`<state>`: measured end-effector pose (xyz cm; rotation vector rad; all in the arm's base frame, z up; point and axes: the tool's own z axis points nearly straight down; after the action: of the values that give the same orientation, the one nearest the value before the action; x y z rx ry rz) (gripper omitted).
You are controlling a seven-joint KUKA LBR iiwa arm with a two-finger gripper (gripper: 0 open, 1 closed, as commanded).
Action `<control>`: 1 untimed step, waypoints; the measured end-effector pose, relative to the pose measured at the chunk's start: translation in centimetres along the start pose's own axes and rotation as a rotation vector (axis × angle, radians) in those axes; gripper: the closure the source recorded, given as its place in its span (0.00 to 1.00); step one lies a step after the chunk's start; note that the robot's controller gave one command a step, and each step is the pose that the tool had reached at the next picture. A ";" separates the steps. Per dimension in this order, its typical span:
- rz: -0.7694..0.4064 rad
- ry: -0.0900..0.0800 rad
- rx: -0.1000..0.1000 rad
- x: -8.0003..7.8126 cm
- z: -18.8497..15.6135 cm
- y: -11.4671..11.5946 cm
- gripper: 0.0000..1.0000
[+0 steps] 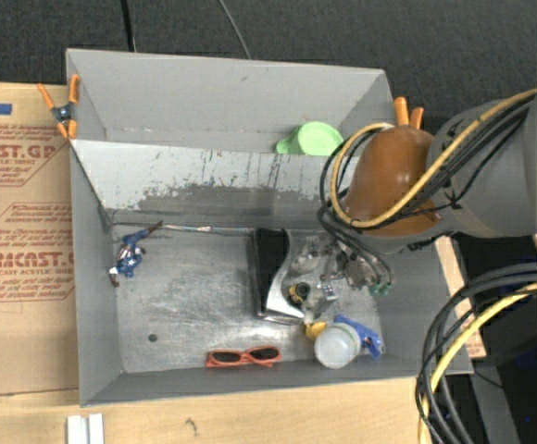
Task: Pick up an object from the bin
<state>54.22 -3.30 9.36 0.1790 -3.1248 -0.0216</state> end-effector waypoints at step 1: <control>0.008 -0.005 0.000 0.2 0.0 0.0 1.00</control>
Offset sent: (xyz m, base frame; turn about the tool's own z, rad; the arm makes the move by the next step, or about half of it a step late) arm 0.0113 -0.0104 0.0856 0.0258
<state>54.02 -3.34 9.37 0.1667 -3.1301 -0.0221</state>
